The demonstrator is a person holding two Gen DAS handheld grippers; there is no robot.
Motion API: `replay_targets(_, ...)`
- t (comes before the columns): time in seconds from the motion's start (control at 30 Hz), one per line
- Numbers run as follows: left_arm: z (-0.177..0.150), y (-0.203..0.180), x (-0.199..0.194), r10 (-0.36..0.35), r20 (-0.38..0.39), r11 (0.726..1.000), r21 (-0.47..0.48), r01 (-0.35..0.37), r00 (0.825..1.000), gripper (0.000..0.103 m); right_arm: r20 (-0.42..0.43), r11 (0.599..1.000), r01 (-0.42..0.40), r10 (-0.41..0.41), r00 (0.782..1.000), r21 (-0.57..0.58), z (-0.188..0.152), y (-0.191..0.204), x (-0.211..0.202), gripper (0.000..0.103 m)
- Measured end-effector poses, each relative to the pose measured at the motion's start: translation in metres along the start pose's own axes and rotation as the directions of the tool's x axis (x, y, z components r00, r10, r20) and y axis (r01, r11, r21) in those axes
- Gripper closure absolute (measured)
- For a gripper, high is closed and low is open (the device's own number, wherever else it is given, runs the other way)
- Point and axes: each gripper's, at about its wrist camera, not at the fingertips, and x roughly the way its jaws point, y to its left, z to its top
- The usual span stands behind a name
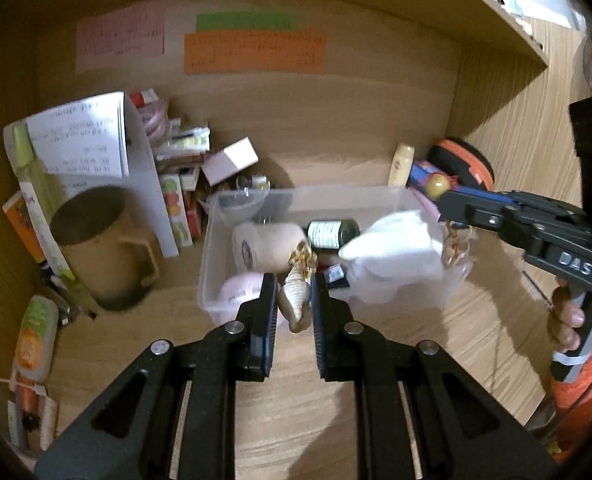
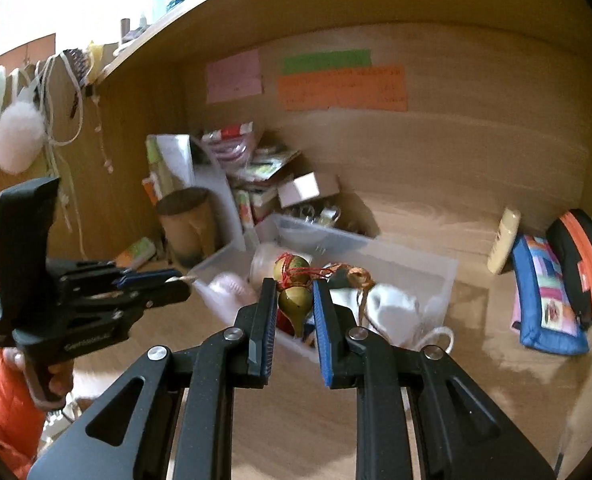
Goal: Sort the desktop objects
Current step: 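Carry the shell and gourd charm with both tools over the bin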
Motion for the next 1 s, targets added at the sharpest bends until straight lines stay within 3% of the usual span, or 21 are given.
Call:
replay_targets(0.2, 0.017, 0.003, 0.004, -0.013, 0.024, 1.000, -0.004, 0.013, 1.000, 0.088, 0.016, 1.000, 0.008, -0.008, 1.000, 0.003, 0.018, -0.003, 0.014, 0.087)
replay_targets(0.37, 0.025, 0.005, 0.019, -0.014, 0.010, 1.000, -0.004, 0.014, 1.000, 0.088, -0.024, 1.000, -0.002, 0.002, 1.000, 0.002, 0.021, -0.004, 0.037, 0.087)
replay_targets(0.77, 0.027, 0.009, 0.066, -0.021, -0.065, 1.000, -0.012, 0.021, 0.998, 0.088, -0.162, 1.000, -0.023, 0.025, 0.987, 0.016, 0.000, -0.011, 0.087, 0.087)
replay_targets(1.0, 0.026, 0.012, 0.088, -0.012, -0.101, 1.000, -0.012, 0.011, 0.995, 0.088, -0.195, 1.000, -0.005, 0.006, 0.981, 0.008, -0.007, -0.013, 0.100, 0.087)
